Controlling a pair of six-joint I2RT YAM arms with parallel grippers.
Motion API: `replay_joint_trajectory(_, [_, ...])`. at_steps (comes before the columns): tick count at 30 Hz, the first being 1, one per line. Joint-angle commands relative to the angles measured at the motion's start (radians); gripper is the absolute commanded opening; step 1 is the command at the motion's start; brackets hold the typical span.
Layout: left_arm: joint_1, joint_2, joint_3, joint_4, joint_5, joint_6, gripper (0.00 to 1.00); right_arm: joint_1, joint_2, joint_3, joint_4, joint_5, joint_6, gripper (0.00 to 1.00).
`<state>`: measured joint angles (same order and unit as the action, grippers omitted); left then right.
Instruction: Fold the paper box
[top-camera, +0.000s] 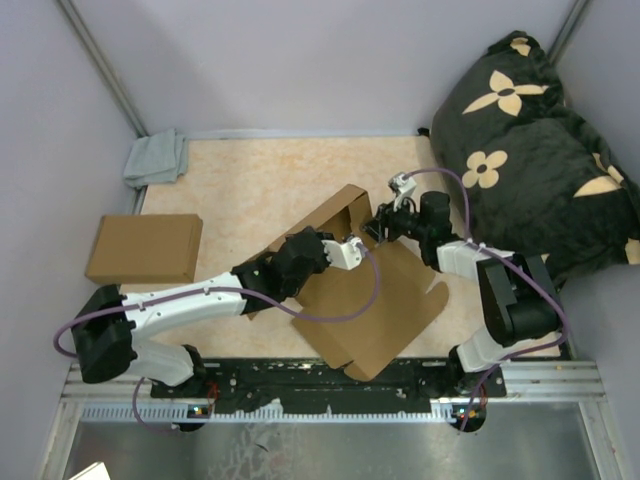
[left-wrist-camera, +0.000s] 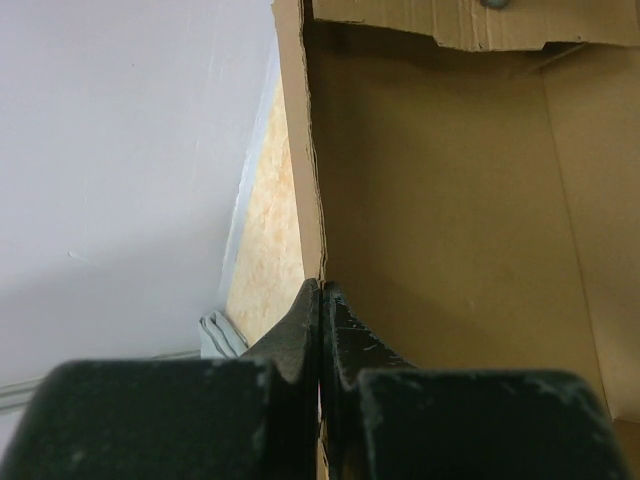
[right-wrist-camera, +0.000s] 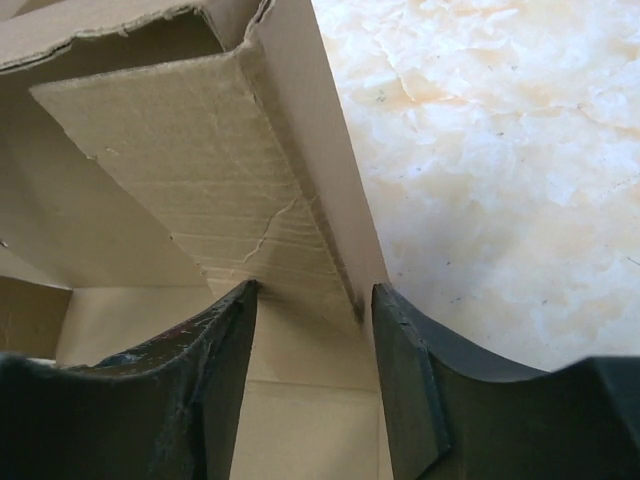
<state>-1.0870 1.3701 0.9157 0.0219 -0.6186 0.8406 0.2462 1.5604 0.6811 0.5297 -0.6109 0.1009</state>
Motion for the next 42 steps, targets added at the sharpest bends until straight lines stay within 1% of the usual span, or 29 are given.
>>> replay_joint_trajectory(1, [-0.014,0.010,0.015,0.016,0.002,-0.020,0.00,0.006,-0.046,0.041,-0.019,-0.045,-0.025,0.53])
replay_joint_trajectory(5, [-0.017,-0.007,0.012,0.012,0.011,-0.021,0.00,-0.028,-0.028,0.070,-0.057,-0.162,-0.036,0.59])
replay_joint_trajectory(7, [-0.018,-0.019,0.006,0.013,0.020,-0.021,0.00,-0.061,-0.019,0.098,-0.084,-0.232,-0.035,0.64])
replay_joint_trajectory(9, [-0.019,-0.032,0.001,0.011,0.031,-0.022,0.00,-0.113,-0.017,0.111,-0.072,-0.300,-0.012,0.65])
replay_joint_trajectory(13, [-0.021,-0.051,-0.009,0.003,0.063,-0.025,0.00,-0.190,-0.005,0.112,0.020,-0.406,0.049,0.66])
replay_joint_trajectory(17, [-0.020,-0.054,-0.015,-0.005,0.069,-0.022,0.00,-0.194,0.051,0.150,0.055,-0.494,0.084,0.66])
replay_joint_trajectory(22, [-0.022,-0.052,-0.019,-0.011,0.063,-0.020,0.00,-0.194,0.085,0.137,0.166,-0.543,0.150,0.66])
replay_joint_trajectory(26, [-0.024,-0.045,-0.015,-0.011,0.063,-0.020,0.00,-0.192,0.084,0.109,0.207,-0.534,0.158,0.65])
replay_joint_trajectory(28, [-0.024,-0.039,-0.010,-0.011,0.062,-0.020,0.00,-0.178,0.083,0.101,0.190,-0.512,0.143,0.65])
replay_joint_trajectory(30, [-0.026,-0.032,-0.005,-0.011,0.059,-0.020,0.00,-0.143,0.074,0.104,0.097,-0.445,0.068,0.65])
replay_joint_trajectory(32, [-0.029,-0.027,0.000,-0.011,0.056,-0.023,0.00,-0.102,0.067,0.129,-0.043,-0.356,-0.055,0.64])
replay_joint_trajectory(34, [-0.032,-0.025,-0.001,-0.011,0.052,-0.024,0.00,-0.079,0.068,0.131,-0.100,-0.290,-0.105,0.63])
replay_joint_trajectory(38, [-0.039,-0.026,0.000,-0.012,0.053,-0.032,0.00,-0.077,0.063,0.117,-0.074,-0.219,-0.076,0.60])
replay_joint_trajectory(42, [-0.044,-0.021,0.002,-0.006,0.051,-0.034,0.00,-0.065,0.071,0.141,-0.132,-0.150,-0.073,0.55])
